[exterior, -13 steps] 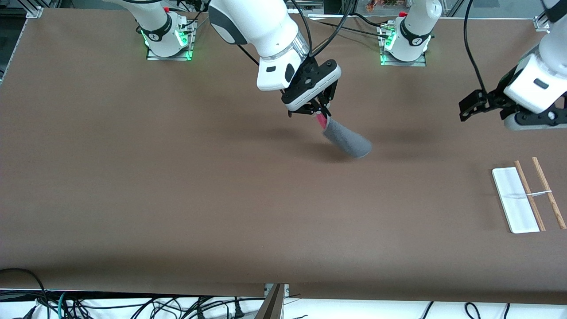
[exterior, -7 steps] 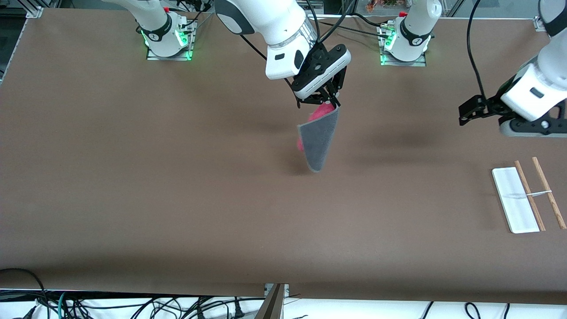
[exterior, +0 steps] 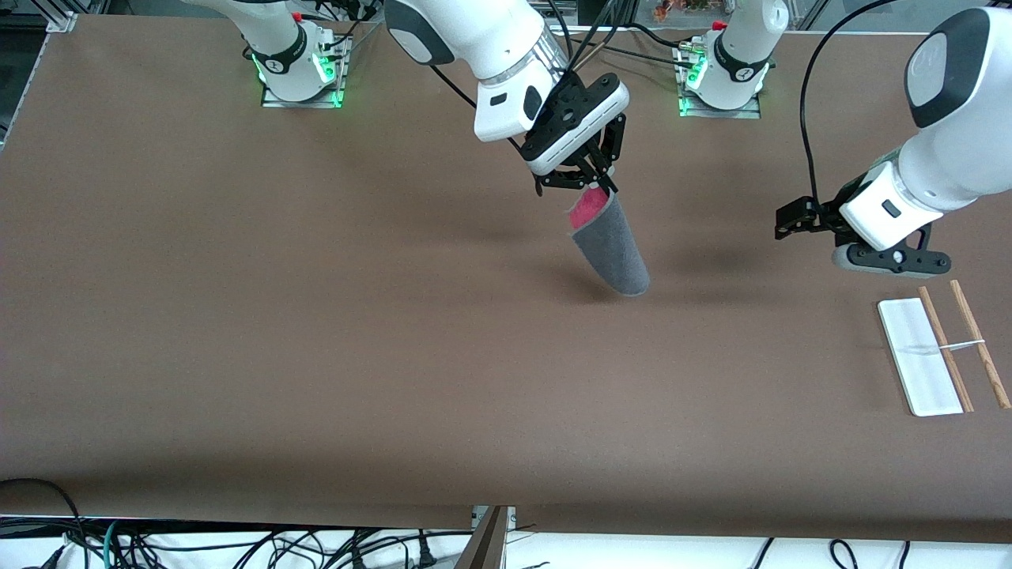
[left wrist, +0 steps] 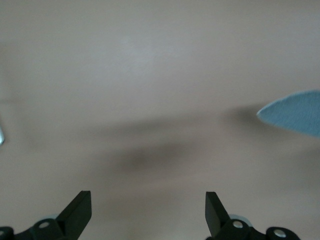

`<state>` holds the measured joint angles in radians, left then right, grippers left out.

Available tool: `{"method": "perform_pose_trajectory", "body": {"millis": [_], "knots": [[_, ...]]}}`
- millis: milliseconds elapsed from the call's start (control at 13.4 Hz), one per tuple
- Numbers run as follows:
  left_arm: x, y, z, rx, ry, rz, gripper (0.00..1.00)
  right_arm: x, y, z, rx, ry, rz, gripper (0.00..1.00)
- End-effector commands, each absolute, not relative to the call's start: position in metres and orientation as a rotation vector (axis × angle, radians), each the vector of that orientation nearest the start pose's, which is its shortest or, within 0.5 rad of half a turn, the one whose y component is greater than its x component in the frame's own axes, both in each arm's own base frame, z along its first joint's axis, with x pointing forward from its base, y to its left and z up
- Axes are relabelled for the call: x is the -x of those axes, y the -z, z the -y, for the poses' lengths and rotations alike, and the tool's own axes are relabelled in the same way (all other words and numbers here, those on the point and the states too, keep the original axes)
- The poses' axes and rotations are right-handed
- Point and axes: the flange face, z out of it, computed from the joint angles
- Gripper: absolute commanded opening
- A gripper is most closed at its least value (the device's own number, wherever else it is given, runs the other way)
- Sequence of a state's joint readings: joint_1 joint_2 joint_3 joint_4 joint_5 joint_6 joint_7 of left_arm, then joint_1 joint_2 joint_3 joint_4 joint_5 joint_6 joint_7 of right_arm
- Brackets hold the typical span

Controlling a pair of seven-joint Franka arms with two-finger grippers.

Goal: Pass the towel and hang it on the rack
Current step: 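Hold the towel up with the right gripper while the left gripper approaches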

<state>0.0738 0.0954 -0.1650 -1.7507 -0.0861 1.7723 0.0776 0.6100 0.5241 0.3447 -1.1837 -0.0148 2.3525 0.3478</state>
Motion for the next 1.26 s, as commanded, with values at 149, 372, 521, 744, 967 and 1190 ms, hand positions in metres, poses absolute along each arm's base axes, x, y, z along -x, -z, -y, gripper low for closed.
{"method": "perform_pose_trajectory", "body": {"millis": [149,372,521,744,967,1190], "knots": [[-0.574,-0.448,0.047,3.286,0.058,-0.657,1.0,-0.491,-0.582,-0.571,2.462,0.616,0.656,0.0],[-0.568,-0.407,0.046,3.303,0.21,-0.874,1.0,-0.49,-0.584,-0.571,2.461,0.615,0.656,0.0],[-0.565,-0.381,0.056,3.351,0.277,-1.055,1.0,-0.49,-0.584,-0.571,2.459,0.618,0.657,0.0],[-0.558,-0.359,0.074,3.336,0.399,-1.311,1.0,-0.491,-0.584,-0.57,2.459,0.619,0.655,0.0],[-0.561,-0.338,0.093,3.242,0.612,-1.619,1.0,-0.491,-0.584,-0.57,2.46,0.62,0.656,0.0],[-0.561,-0.298,0.121,3.059,0.863,-1.947,1.0,-0.491,-0.584,-0.57,2.46,0.62,0.656,0.0]]}}
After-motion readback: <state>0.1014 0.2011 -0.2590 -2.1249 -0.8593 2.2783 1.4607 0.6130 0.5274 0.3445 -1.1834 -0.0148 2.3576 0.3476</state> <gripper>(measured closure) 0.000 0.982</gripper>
